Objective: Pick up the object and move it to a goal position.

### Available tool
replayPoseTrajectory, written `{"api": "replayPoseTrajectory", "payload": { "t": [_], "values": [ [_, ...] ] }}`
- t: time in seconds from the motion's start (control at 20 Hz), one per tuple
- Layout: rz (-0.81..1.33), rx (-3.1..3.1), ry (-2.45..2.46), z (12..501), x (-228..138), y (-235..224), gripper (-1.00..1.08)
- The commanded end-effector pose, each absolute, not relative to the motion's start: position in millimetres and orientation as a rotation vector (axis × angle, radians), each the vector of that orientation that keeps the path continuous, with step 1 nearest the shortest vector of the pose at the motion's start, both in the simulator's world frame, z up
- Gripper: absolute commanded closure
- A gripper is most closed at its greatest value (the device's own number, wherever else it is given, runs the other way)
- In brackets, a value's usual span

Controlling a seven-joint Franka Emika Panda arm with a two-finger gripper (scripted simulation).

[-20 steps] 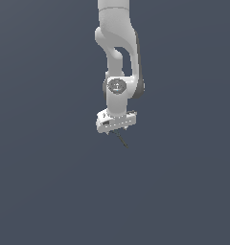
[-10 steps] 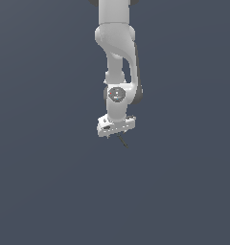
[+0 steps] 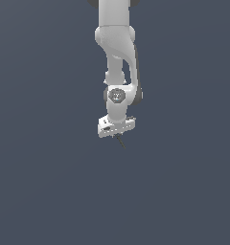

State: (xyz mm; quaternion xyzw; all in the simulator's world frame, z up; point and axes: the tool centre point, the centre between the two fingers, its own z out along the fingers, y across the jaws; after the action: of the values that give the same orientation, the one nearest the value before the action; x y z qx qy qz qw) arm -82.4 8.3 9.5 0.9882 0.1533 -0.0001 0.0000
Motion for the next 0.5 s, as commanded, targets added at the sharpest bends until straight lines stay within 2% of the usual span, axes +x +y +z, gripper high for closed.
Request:
{"api": "replayPoseTrajectory", "payload": {
  "t": [0.0, 0.45],
  "values": [
    [0.000, 3.105, 0.480, 7.8, -81.9, 7.8, 1.08],
    [0.000, 3.104, 0.484, 14.7, -78.1, 5.1, 1.08]
  ]
}}
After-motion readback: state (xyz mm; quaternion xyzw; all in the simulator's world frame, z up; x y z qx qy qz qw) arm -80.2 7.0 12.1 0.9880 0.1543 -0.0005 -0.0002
